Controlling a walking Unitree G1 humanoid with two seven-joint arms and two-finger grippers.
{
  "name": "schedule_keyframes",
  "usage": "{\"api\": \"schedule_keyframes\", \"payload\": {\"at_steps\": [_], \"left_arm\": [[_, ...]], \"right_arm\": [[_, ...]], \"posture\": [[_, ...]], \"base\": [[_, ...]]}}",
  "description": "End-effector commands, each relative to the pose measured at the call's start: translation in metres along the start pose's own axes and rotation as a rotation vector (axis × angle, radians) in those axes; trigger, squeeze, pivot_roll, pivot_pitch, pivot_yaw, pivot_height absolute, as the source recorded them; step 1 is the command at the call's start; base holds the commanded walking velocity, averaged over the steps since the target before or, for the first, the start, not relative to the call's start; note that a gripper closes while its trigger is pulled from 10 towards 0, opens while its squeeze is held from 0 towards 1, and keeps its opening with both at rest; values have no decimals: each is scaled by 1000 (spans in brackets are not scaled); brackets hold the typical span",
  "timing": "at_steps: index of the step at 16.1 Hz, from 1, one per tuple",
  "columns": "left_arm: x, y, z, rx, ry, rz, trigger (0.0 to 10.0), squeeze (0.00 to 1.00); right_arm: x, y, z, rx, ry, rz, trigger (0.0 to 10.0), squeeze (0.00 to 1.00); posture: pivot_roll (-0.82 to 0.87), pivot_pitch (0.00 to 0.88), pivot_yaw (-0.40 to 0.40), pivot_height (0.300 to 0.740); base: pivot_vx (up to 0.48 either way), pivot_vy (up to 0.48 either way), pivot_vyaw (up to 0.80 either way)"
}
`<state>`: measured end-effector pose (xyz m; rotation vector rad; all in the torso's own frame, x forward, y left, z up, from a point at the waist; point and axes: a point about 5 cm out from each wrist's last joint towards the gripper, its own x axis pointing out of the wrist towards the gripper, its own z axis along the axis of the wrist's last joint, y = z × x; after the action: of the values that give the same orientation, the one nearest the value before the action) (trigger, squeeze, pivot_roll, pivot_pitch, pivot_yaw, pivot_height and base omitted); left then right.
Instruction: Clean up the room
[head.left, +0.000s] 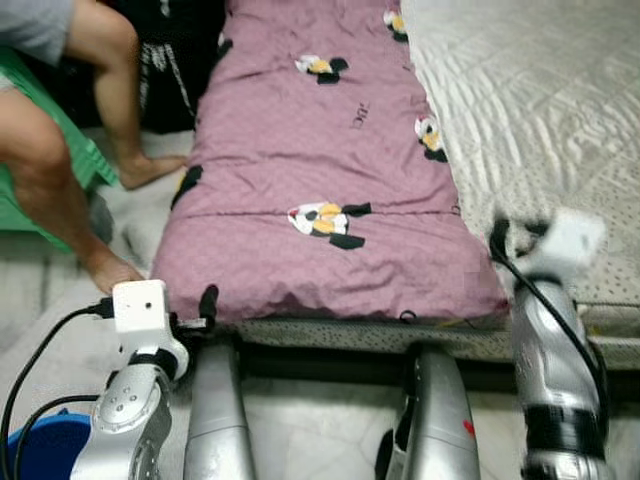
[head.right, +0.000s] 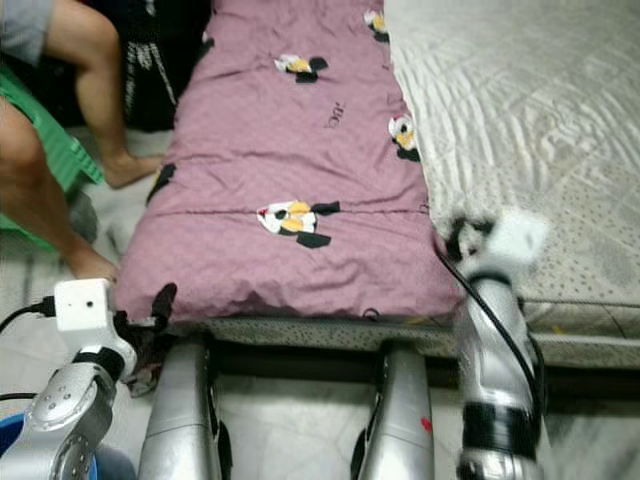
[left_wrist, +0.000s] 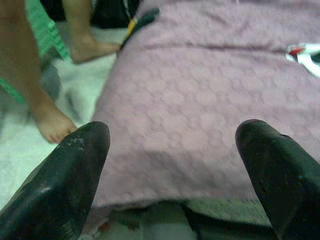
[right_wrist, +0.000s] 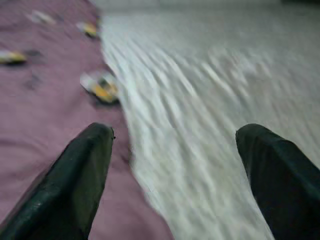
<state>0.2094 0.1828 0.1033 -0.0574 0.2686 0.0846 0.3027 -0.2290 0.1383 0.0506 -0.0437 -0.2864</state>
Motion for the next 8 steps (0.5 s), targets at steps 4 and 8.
{"api": "schedule_keyframes", "payload": {"at_steps": [4,8], "left_arm": [[14,-1,7,-17,-75,7,10000,0],[24,0,5,-25,-93,14,10000,0]], "right_arm": [[-5,43,7,73,-15,171,10000,1000],[-19,71,0,149,14,272,10000,1000]], "posture": [[8,0,4,506],[-5,0,17,516]], "base": [[0,0,0],[0,0,0]]}}
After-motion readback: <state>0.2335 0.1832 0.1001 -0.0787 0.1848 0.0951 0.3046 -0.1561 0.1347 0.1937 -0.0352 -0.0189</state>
